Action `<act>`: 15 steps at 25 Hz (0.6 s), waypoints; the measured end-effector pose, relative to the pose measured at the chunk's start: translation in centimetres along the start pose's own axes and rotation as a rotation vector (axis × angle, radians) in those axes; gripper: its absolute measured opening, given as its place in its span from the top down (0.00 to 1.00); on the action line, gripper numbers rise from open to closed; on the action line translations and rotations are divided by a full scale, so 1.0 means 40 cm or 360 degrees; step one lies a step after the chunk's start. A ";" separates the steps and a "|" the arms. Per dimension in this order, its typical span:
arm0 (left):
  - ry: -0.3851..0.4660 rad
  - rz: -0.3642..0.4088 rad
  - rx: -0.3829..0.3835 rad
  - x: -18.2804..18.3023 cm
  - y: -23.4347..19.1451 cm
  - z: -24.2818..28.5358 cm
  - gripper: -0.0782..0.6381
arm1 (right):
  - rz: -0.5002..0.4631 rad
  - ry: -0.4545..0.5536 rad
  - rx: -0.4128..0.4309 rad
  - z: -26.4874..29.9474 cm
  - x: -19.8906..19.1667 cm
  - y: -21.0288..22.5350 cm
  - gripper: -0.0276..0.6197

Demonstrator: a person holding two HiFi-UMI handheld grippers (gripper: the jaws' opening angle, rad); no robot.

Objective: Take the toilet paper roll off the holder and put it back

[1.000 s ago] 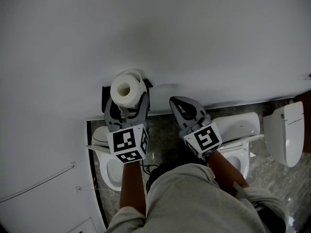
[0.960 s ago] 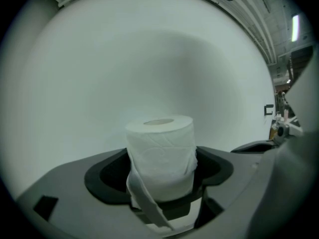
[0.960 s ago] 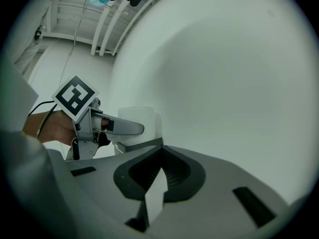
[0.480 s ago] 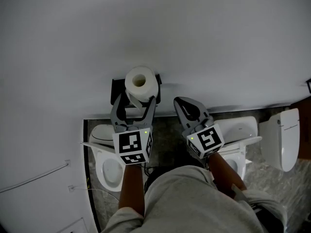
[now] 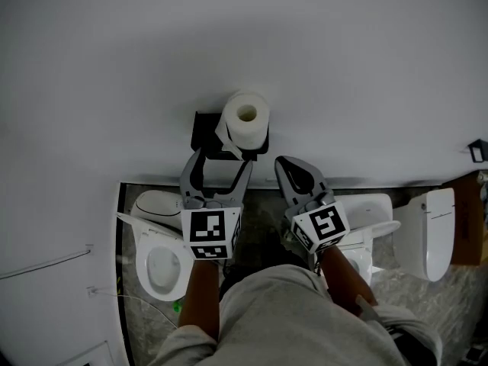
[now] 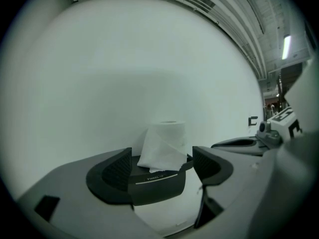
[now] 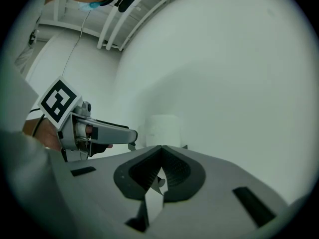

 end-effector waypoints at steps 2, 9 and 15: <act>0.0015 0.0025 -0.0002 -0.002 -0.002 -0.019 0.35 | -0.0022 0.0006 -0.0004 -0.005 0.010 -0.022 0.95; 0.0097 -0.0008 0.0058 -0.025 -0.031 -0.093 0.73 | -0.0066 0.0032 -0.0024 -0.036 0.032 -0.089 0.95; 0.0163 0.0016 0.0045 -0.045 -0.032 -0.152 0.88 | -0.0140 0.0037 -0.0074 -0.072 0.046 -0.136 0.95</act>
Point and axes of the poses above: the fingertips, and each gripper's own axes: z forward along the fingers, y to its right, x out of its top, the point moved 1 cm from there along -z, backward along the fingers, and after that the axes turned 13 degrees about -y, right-handed, at the moved point
